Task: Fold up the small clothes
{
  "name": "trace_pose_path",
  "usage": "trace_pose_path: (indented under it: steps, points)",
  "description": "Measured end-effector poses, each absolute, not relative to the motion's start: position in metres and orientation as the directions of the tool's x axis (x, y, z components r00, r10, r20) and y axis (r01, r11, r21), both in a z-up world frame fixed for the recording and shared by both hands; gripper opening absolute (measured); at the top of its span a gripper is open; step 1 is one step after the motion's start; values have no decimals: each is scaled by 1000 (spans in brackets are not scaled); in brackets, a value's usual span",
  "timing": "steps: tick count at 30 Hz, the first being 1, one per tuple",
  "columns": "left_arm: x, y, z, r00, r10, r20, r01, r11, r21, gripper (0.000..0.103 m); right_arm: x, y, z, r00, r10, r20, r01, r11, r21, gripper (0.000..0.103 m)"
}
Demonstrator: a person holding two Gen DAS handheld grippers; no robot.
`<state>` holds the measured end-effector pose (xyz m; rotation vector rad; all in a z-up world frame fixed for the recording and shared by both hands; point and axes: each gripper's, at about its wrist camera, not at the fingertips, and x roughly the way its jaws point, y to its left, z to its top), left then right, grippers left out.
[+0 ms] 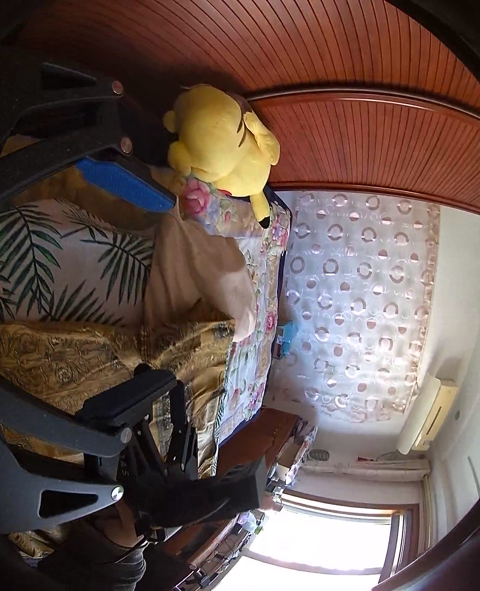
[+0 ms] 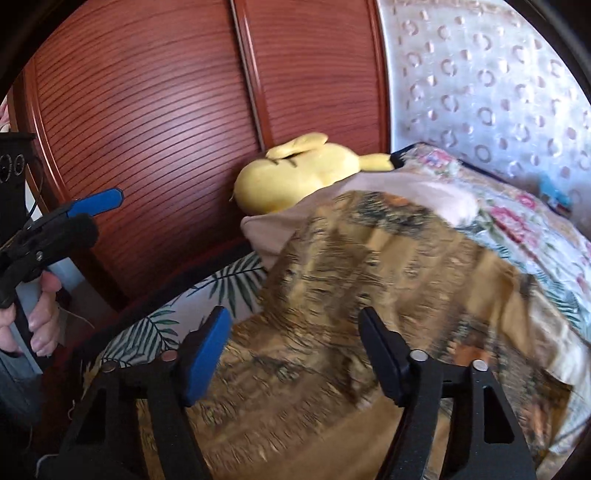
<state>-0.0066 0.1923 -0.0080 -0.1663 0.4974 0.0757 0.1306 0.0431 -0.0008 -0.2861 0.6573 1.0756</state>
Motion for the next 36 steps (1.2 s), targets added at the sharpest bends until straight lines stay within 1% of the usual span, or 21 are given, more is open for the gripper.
trace_pose_path:
  steps: [1, 2, 3, 5, 6, 7, 9, 10, 13, 17, 21, 24, 28, 30, 32, 36]
  points:
    - [-8, 193, -9, 876, 35, -481, -115, 984, -138, 88, 133, 49, -5, 302, 715, -630, -878, 466, 107, 68]
    - [-9, 193, -9, 875, 38, -482, -116, 984, -134, 88, 137, 56, -7, 299, 711, -637, -871, 475, 122, 63]
    - [-10, 194, -9, 875, 41, -483, -117, 985, -129, 88, 139, 61, -10, 285, 718, -635, -872, 469, 138, 56]
    - [-12, 195, -10, 874, 47, -484, -118, 986, -117, 88, 141, 73, -15, 287, 710, -643, -870, 474, 135, 52]
    - [-13, 196, -11, 874, 49, -484, -118, 987, -113, 88, 142, 78, -18, 295, 699, -652, -869, 479, 121, 42]
    - [-13, 196, -12, 873, 50, -484, -118, 987, -110, 88, 144, 82, -21, 295, 692, -659, -871, 479, 113, 36]
    - [-14, 199, -13, 874, 48, -484, -116, 987, -112, 88, 147, 87, -23, 312, 672, -671, -863, 496, 96, 14]
    - [-14, 199, -14, 873, 46, -485, -115, 987, -114, 88, 150, 88, -23, 318, 670, -671, -858, 504, 97, 9]
    - [-13, 198, -17, 873, 36, -486, -108, 987, -120, 88, 155, 86, -20, 331, 685, -649, -850, 515, 110, 5]
    - [-13, 198, -20, 869, 31, -493, -105, 987, -123, 88, 163, 80, -15, 377, 697, -609, -826, 551, 119, 5]
    - [-12, 195, -22, 866, 27, -499, -100, 988, -121, 88, 175, 59, 1, 453, 705, -545, -785, 606, 131, 5]
    - [-8, 191, -22, 865, 21, -502, -93, 989, -118, 88, 188, 46, 6, 545, 660, -517, -724, 682, 107, 5]
    - [2, 186, -24, 860, 9, -511, -81, 990, -118, 88, 198, 38, 11, 607, 613, -505, -672, 736, 86, 6]
    - [7, 183, -25, 855, 3, -518, -74, 990, -116, 88, 200, 36, 10, 629, 579, -520, -643, 763, 72, 28]
    - [13, 179, -26, 851, -4, -526, -66, 991, -114, 88, 199, 29, 9, 626, 584, -517, -649, 758, 69, 30]
    - [26, 174, -29, 838, -11, -546, -56, 993, -107, 88, 192, 16, 1, 635, 542, -550, -648, 761, 1, 30]
